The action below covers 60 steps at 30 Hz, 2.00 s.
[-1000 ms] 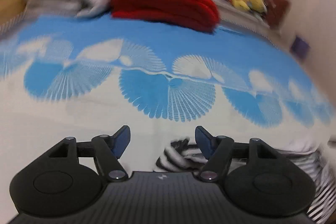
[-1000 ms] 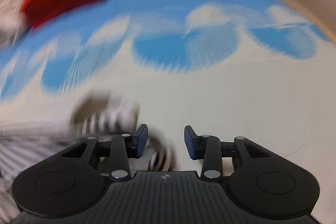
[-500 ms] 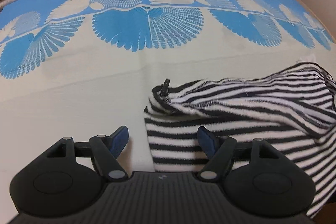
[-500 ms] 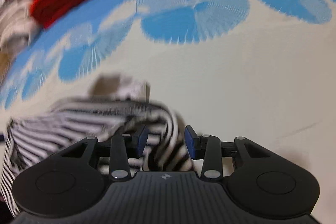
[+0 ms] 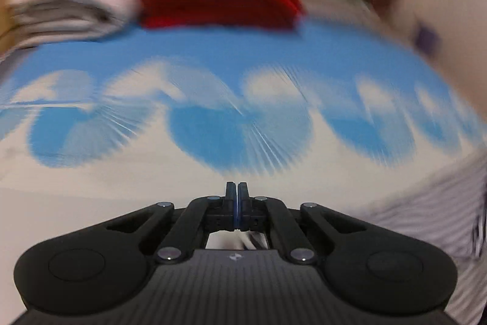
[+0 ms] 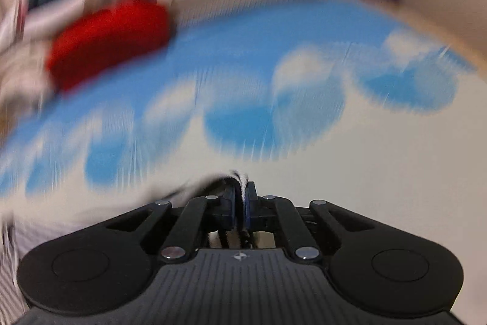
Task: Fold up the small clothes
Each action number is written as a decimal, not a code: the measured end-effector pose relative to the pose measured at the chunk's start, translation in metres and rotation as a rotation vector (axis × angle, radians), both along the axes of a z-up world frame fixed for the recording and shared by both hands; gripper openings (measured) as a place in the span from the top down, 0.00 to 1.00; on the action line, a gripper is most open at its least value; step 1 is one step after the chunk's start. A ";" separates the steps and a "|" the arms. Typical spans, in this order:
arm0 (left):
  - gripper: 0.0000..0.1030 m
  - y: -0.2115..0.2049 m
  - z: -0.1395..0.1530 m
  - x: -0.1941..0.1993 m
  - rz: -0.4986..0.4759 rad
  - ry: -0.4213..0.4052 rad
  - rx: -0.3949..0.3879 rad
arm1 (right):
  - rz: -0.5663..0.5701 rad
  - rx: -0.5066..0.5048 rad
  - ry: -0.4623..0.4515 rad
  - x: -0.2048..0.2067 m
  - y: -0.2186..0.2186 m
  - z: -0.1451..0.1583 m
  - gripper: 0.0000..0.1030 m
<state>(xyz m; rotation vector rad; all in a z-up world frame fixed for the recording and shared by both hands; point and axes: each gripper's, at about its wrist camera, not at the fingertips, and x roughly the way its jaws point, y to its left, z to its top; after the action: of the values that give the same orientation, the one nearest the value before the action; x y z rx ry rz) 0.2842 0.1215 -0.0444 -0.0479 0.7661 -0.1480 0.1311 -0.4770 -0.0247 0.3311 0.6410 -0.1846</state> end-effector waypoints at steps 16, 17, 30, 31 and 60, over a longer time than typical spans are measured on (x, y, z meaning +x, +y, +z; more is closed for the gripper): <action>0.39 -0.018 -0.072 0.018 -0.143 0.369 0.002 | 0.000 -0.037 0.452 0.045 0.016 -0.072 0.58; 0.39 -0.014 -0.072 0.022 -0.140 0.372 -0.010 | -0.006 -0.024 0.453 0.044 0.014 -0.073 0.58; 0.25 -0.026 -0.077 0.014 -0.241 0.425 0.144 | 0.062 0.006 0.493 0.039 0.019 -0.079 0.58; 0.26 -0.029 -0.079 0.017 -0.235 0.417 0.128 | 0.069 -0.001 0.501 0.039 0.021 -0.081 0.58; 0.67 -0.002 -0.007 0.009 0.068 0.172 0.084 | -0.287 -0.172 0.268 0.032 0.004 -0.032 0.73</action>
<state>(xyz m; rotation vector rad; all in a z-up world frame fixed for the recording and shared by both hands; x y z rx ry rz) 0.2936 0.1192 -0.0515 -0.0067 0.9410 -0.0468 0.1631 -0.4730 -0.0567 0.2320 0.8347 -0.5626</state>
